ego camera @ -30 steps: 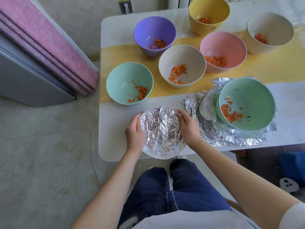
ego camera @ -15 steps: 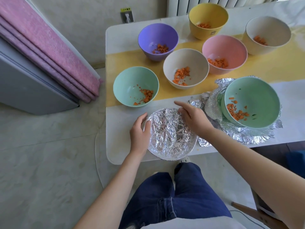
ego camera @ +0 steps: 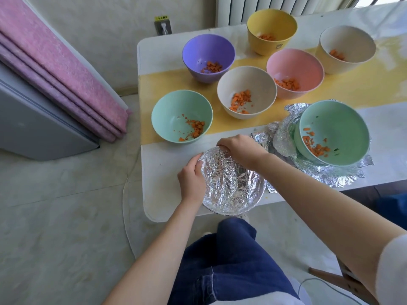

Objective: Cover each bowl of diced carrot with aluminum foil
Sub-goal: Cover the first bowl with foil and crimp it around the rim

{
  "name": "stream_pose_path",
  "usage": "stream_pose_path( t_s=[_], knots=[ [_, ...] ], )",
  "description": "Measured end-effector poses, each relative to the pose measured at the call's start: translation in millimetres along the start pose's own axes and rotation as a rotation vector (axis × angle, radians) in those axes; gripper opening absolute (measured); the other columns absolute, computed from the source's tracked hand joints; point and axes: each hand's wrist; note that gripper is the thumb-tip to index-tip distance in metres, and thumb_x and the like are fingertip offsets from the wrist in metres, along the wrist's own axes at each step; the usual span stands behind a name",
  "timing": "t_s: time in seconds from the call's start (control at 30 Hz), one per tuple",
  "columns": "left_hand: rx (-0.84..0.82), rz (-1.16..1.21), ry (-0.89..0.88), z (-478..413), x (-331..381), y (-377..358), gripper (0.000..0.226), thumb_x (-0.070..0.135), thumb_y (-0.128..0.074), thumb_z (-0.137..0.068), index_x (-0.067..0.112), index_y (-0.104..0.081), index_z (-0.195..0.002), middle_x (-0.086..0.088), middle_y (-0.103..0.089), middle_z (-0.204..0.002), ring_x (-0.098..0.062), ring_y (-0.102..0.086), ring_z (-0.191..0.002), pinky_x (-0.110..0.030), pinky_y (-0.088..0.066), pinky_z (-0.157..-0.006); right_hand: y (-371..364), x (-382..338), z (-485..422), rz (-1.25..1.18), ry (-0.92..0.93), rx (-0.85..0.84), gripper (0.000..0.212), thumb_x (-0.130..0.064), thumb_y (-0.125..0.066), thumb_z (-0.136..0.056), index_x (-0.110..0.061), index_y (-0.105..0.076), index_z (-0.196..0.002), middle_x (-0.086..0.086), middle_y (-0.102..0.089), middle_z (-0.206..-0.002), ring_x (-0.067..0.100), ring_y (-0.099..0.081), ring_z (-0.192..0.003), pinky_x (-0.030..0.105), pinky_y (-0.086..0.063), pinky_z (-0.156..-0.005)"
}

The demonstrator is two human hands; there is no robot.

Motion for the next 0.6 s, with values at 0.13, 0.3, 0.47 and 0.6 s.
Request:
stream_pose_path(
  t_s=[0.13, 0.3, 0.47, 0.6],
  knots=[
    [0.006, -0.039, -0.021, 0, 2, -1, 0.028, 0.007, -0.044, -0.097, 0.007, -0.062, -0.118, -0.009, -0.068, -0.111, -0.024, -0.061, -0.102, -0.016, -0.037, -0.082, 6, -4, -2, 0.118, 0.027, -0.049, 0.023, -0.002, -0.041, -0.095, -0.008, -0.059, -0.107, 0.002, -0.063, -0.086, 0.017, -0.054, -0.065, 0.026, -0.042, -0.057],
    [-0.004, -0.091, -0.099, 3, 3, -1, 0.024, 0.005, -0.045, -0.096, 0.005, -0.063, -0.113, -0.009, -0.069, -0.103, -0.025, -0.062, -0.091, -0.012, -0.033, -0.072, 5, -11, -6, -0.011, 0.111, -0.122, 0.029, -0.013, -0.041, -0.099, -0.016, -0.059, -0.121, 0.003, -0.067, -0.106, 0.020, -0.064, -0.089, 0.026, -0.046, -0.072],
    [-0.002, -0.088, -0.059, 6, 8, -2, 0.010, 0.006, -0.048, -0.095, 0.002, -0.056, -0.101, -0.008, -0.065, -0.091, -0.017, -0.052, -0.076, -0.016, -0.029, -0.062, 6, -9, -6, 0.067, 0.118, -0.123, 0.036, 0.001, -0.044, -0.092, -0.016, -0.060, -0.120, 0.004, -0.068, -0.106, 0.022, -0.063, -0.092, 0.021, -0.036, -0.068],
    [-0.007, -0.116, -0.050, 5, 11, -3, 0.005, 0.007, -0.048, -0.095, 0.005, -0.053, -0.094, -0.003, -0.060, -0.080, -0.018, -0.049, -0.067, -0.019, -0.026, -0.056, 7, -11, -6, 0.102, 0.120, -0.165, 0.037, 0.005, -0.040, -0.090, -0.013, -0.057, -0.118, 0.005, -0.066, -0.105, 0.024, -0.062, -0.089, 0.025, -0.041, -0.058]
  ],
)
Point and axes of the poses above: each hand's wrist, its own z-axis away from the middle knuckle, its own y-axis out of the back of the hand, x = y × z
